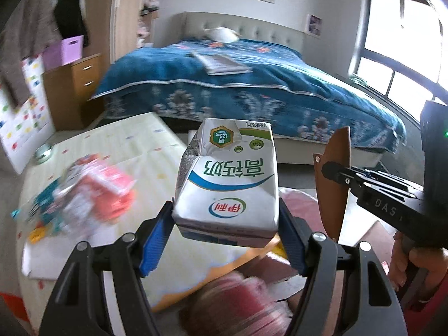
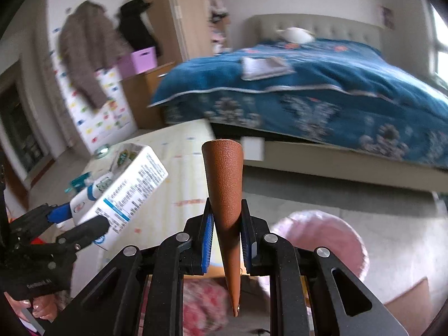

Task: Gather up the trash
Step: 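Carry the carton and cone wrapper with both tools to the wastebasket, then open both tools to drop the carton and wrapper into the wastebasket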

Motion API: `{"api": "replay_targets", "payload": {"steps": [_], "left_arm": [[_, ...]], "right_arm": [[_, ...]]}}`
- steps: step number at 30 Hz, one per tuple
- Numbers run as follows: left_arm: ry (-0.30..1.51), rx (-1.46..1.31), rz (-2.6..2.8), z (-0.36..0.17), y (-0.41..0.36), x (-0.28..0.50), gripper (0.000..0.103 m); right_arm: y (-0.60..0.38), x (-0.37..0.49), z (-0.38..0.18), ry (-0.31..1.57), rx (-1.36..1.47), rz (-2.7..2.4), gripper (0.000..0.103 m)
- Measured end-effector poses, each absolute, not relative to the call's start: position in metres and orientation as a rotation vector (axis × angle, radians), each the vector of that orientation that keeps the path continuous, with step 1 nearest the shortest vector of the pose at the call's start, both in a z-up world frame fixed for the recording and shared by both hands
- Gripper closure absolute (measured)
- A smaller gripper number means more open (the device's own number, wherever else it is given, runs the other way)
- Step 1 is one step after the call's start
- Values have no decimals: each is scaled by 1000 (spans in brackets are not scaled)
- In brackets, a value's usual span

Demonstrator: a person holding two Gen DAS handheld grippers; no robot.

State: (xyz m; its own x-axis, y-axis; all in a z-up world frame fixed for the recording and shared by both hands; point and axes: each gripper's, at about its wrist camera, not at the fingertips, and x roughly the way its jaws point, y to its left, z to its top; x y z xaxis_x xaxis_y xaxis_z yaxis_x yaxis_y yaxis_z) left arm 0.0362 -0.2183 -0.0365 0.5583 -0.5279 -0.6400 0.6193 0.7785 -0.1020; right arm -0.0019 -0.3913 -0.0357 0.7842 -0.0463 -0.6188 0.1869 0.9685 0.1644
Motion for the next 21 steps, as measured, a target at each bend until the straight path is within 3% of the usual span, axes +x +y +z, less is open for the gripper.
{"api": "replay_targets", "payload": {"steps": [15, 18, 19, 21], "left_arm": [[718, 246, -872, -66, -360, 33, 33], [741, 243, -894, -70, -371, 38, 24], [745, 239, -890, -71, -372, 40, 18], [744, 239, -885, -71, -370, 41, 17]], "right_arm": [[-517, -25, -78, 695, 339, -328, 84], [-534, -20, -89, 708, 375, -332, 79], [-539, -20, -94, 714, 390, -338, 71], [-543, -21, -96, 718, 400, -349, 61]]}}
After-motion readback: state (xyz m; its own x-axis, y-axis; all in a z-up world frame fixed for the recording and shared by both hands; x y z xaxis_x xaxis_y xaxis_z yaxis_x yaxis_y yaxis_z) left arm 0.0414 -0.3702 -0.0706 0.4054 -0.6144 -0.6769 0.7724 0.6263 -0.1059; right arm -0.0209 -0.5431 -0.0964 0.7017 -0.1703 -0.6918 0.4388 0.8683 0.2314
